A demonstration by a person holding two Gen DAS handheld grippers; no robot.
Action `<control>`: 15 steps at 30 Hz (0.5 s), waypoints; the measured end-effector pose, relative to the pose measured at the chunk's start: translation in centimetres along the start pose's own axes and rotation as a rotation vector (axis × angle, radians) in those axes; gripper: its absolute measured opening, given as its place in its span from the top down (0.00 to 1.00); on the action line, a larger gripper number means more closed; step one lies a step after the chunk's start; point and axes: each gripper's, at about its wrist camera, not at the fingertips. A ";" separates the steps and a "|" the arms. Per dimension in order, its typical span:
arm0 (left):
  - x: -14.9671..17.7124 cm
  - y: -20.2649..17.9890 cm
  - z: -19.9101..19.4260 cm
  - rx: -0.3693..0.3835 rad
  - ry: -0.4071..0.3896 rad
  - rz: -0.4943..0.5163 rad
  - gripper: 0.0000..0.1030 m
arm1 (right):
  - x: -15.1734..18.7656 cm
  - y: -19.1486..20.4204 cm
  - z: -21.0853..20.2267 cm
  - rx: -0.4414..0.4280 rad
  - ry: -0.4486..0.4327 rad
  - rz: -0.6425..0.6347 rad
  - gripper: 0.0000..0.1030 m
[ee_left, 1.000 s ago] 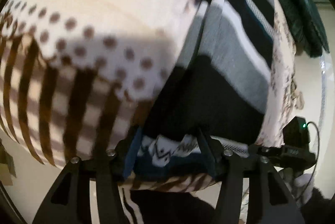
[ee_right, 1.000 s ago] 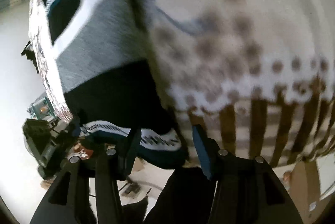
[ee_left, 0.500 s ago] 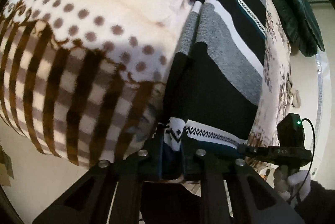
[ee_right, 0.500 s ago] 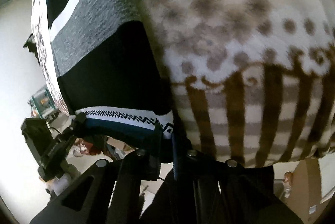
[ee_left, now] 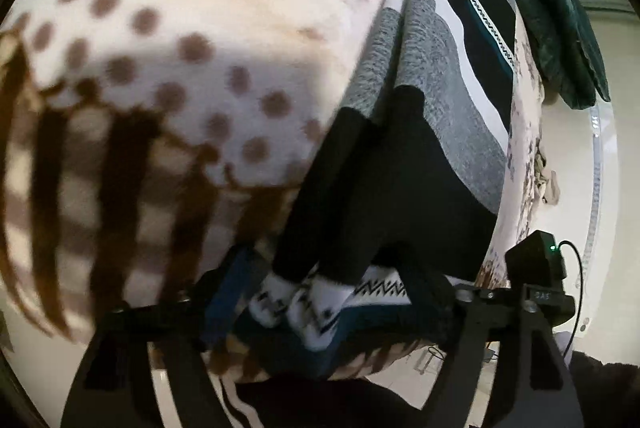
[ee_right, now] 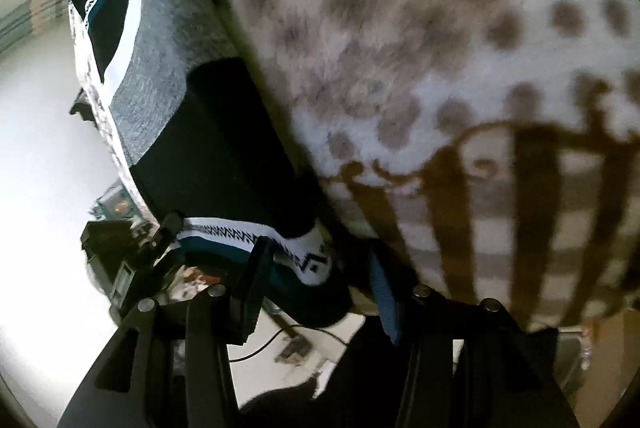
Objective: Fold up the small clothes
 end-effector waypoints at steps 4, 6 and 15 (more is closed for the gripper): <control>0.0 -0.1 0.3 0.026 -0.009 0.008 0.20 | -0.7 0.2 1.1 -0.063 -0.004 0.007 0.52; 0.2 0.3 0.0 0.059 -0.022 -0.012 0.21 | -0.9 0.3 1.5 -0.090 -0.009 0.023 0.52; 1.7 -0.6 -0.8 0.048 -0.002 -0.010 0.90 | -0.3 1.1 0.5 -0.121 -0.040 0.002 0.87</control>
Point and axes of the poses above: each gripper's, at about its wrist camera, not at the fingertips, and z roughly the way its jaws point, y to its left, x to its underside, and after that the axes turned 10 degrees about y, right-handed
